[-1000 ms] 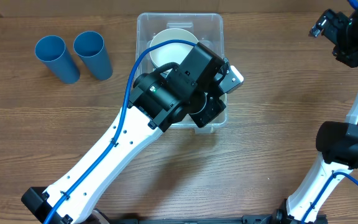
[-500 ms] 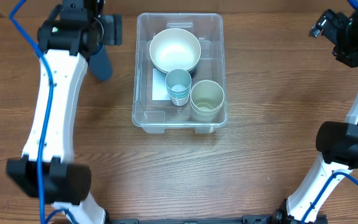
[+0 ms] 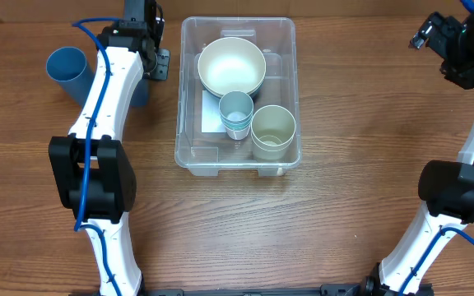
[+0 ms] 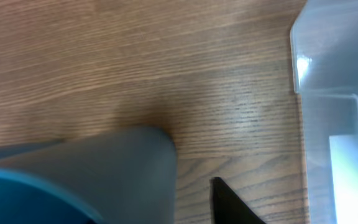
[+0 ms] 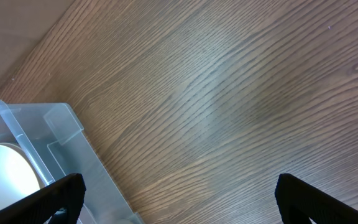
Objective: Pack container
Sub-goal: 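Grasp a dark-teal cup with the left gripper and lift it, then place the dark-teal cup in the bin's front-left corner and release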
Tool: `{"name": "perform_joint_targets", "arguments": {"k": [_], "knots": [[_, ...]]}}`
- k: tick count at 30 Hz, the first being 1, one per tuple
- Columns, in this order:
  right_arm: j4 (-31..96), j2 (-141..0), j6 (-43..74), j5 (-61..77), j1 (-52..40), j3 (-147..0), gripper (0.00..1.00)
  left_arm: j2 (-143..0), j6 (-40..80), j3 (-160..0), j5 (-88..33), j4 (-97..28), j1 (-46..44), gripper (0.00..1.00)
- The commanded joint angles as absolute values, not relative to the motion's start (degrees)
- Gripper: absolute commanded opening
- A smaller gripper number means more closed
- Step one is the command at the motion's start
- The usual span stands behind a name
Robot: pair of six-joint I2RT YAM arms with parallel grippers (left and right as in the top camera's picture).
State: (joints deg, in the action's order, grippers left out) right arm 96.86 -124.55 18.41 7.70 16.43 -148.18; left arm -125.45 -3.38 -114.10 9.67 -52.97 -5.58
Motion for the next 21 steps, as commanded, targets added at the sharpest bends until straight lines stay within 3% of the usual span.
{"name": "perform_joint_targets", "arguments": {"k": [1,6,12,17,21], "knots": [[96.6,-123.2,18.7,8.0,16.6,-149.5,1.0,-126.0,-3.6,-114.9,9.4,-53.3,-5.5,0.04],[96.6,-123.2,18.7,8.0,16.6,-149.5,1.0,-125.2,-2.1,-118.3,9.6,-57.8,-5.7,0.04],[96.6,-123.2,18.7,8.0,16.6,-149.5,1.0,-119.3,2.0,-137.9,8.8,-74.5,-6.2,0.04],[96.6,-123.2,18.7,8.0,16.6,-149.5,1.0,-106.9,2.8,-145.2,-3.0,-88.5,-13.0,0.04],[96.6,-123.2,18.7,8.0,16.6,-149.5,1.0,-103.4,2.8,-145.2,-4.7,-93.7,-20.6,0.04]]}}
